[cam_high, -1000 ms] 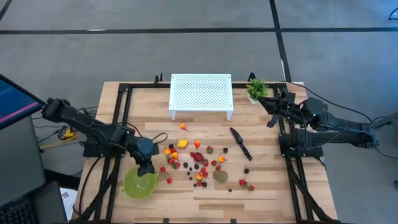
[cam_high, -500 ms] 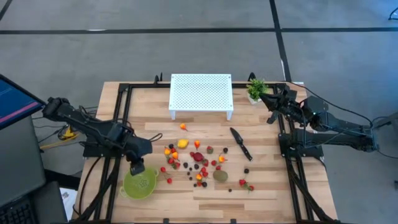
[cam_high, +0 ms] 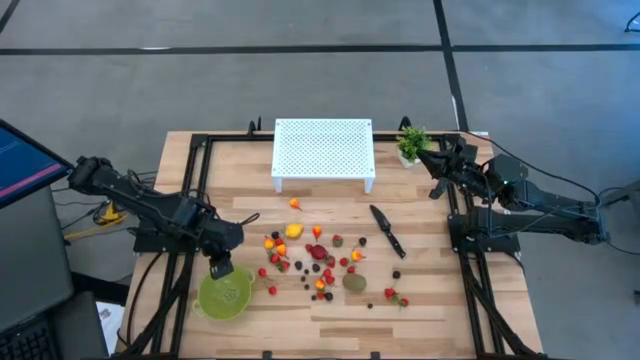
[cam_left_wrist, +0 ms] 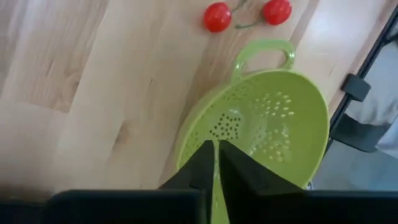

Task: Pick & Place Fruit
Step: Put the green strainer bowl on the shelf

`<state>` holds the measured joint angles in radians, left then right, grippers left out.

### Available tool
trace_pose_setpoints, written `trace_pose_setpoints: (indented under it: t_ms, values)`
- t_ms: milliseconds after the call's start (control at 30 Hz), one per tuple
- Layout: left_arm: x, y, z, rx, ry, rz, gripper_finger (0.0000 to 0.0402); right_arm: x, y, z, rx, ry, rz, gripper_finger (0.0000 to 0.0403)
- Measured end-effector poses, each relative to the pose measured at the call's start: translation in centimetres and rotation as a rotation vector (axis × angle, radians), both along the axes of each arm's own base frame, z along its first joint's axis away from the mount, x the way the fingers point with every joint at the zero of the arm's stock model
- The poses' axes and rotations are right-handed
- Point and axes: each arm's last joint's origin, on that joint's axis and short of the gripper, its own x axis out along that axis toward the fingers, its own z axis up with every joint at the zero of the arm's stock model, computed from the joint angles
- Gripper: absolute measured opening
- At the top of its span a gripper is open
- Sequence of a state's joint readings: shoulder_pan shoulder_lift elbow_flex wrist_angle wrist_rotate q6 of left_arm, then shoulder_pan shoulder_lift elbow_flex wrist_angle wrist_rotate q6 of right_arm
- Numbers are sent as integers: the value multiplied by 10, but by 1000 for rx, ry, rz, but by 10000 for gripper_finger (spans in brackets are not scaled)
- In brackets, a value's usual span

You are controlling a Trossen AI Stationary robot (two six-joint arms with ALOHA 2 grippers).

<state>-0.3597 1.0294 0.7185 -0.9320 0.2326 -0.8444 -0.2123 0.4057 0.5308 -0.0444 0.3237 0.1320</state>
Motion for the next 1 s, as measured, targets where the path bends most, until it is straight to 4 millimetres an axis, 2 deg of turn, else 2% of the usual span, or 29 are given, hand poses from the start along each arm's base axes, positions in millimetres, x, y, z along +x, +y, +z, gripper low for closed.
trace_pose_setpoints:
  t_ms: [233, 400, 567, 800, 1000]
  values:
    - [-2, 1, -24, -2, -5, 1, 128, 0, 0, -1, 2, 6, 0, 0]
    - [-4, 2, -29, 2, 2, 0, 166, 0, 0, -1, 1, 7, 0, 0]
    - [-3, 2, -29, 32, -27, -63, 170, 0, 0, -1, 1, 8, 0, 0]
    - [-2, 3, -30, 100, -66, -136, 144, 0, 0, -1, -4, 15, 0, 0]
    - [5, -2, -45, 95, 8, -258, 127, 0, 0, -5, 9, 56, 1, 0]
